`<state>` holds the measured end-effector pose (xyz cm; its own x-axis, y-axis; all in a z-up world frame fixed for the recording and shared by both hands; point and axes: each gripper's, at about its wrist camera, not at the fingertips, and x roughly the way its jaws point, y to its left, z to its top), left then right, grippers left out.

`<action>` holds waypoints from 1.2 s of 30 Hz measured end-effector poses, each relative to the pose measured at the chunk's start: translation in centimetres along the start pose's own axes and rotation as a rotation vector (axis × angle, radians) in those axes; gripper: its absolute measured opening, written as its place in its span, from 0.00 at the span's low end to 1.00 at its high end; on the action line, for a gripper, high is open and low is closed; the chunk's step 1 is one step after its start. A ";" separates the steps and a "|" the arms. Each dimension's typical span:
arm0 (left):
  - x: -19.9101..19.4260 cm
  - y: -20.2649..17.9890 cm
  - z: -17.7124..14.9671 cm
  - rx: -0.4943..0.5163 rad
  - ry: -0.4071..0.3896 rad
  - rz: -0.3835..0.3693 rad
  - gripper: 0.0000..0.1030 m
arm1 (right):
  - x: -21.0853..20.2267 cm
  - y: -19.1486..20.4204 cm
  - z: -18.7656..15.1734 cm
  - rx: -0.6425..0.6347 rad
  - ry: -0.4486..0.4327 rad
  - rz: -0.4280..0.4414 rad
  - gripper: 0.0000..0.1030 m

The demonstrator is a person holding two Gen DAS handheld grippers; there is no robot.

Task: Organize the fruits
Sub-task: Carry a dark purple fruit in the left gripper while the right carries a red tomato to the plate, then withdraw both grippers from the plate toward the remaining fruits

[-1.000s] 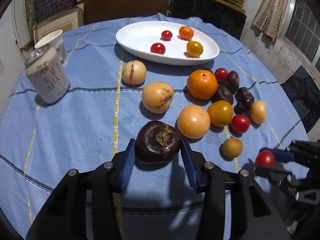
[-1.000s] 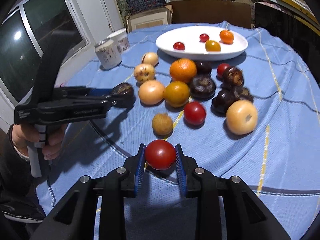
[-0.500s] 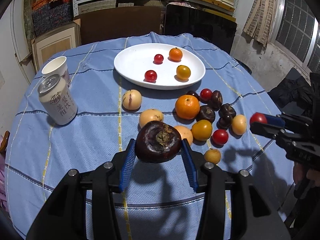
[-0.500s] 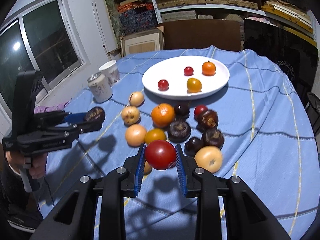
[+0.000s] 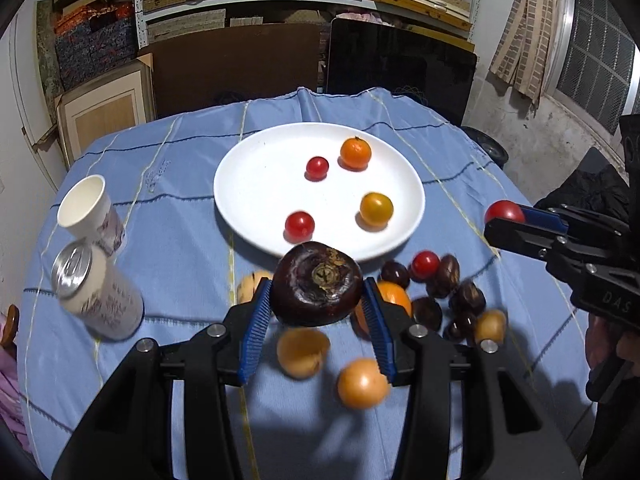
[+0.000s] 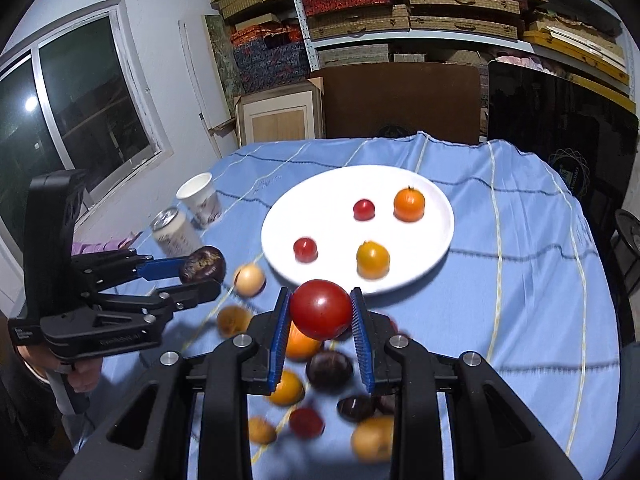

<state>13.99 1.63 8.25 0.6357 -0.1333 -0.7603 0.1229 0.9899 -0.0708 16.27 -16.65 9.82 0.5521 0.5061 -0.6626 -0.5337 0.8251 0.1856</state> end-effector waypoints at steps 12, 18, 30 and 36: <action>8.5 2.5 6.3 -0.021 0.073 0.092 0.43 | 9.8 -5.3 3.4 0.118 0.093 -0.072 0.29; 12.3 3.3 6.8 -0.051 0.130 0.119 0.44 | 12.9 -5.9 3.7 0.127 0.145 -0.090 0.29; 8.9 2.2 6.6 -0.030 0.028 0.185 0.71 | 10.8 -6.2 2.7 0.192 0.108 -0.063 0.43; 6.1 1.4 4.1 -0.036 0.043 0.136 0.78 | 6.7 -6.0 0.8 0.218 0.067 -0.037 0.55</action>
<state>21.15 2.05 6.17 0.6117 0.0038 -0.7911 0.0095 0.9999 0.0121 23.70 -18.01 4.87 0.5206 0.4631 -0.7173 -0.3588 0.8810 0.3083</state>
